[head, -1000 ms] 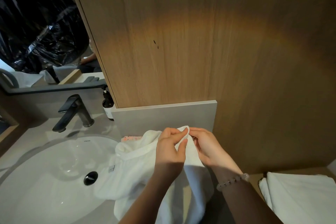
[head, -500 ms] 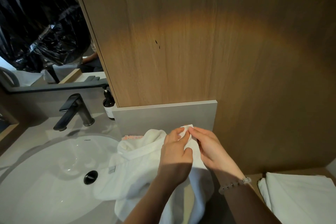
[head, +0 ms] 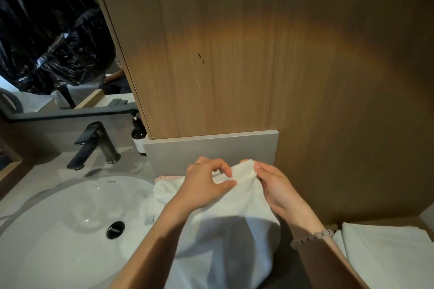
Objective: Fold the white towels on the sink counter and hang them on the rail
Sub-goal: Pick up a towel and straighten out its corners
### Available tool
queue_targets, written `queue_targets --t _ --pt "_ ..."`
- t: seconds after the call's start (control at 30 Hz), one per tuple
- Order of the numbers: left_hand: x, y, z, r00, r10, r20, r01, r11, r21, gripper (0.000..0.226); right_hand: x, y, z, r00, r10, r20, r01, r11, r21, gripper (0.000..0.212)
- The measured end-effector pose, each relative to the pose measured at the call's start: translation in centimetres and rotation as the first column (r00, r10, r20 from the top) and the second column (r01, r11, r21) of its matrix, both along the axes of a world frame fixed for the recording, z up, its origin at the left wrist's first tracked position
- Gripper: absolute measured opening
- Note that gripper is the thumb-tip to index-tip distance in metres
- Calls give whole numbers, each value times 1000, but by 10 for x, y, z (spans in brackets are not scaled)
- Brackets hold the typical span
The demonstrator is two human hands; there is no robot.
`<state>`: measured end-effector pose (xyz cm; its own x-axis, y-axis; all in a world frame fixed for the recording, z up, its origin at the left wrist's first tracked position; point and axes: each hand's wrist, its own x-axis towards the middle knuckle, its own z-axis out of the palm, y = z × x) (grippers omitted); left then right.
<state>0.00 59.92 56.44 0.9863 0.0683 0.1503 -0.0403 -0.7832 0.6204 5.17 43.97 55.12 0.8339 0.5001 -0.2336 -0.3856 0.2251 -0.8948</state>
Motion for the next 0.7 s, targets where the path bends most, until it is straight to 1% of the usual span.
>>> queue_targets --t 0.07,0.17,0.3,0.37,0.43,0.5,0.57,0.63,0.7 --pt "5 6 3 999 -37 -22 35 997 -67 29 0 -3 4 1000 6 -2 -6 999 41 34" --pt "11 6 3 994 -97 -56 84 974 -211 30 1 -8 9 1000 -4 20 2 995 100 34" --pt "13 2 -4 982 -177 -60 155 950 -271 21 6 -17 11 997 -39 70 32 995 92 32" --pt "14 -1 -4 984 -172 -44 150 938 -313 19 7 -21 10 994 -44 101 35 995 91 30" --pt "18 -1 -1 989 -147 -16 133 933 -334 21 9 -23 11 986 -39 163 29 997 66 28" --pt "21 -1 5 993 -117 15 116 948 -298 23 11 -25 16 961 -28 274 43 998 -50 28" --pt "23 -1 10 994 -91 54 102 963 -248 25 15 -25 23 903 3 429 112 963 -244 26" --pt "25 -1 14 994 -61 92 79 977 -199 30 19 -26 29 805 83 587 213 884 -416 21" --pt "26 -2 16 991 -32 129 52 986 -159 35 22 -27 33 725 170 667 290 803 -520 15"
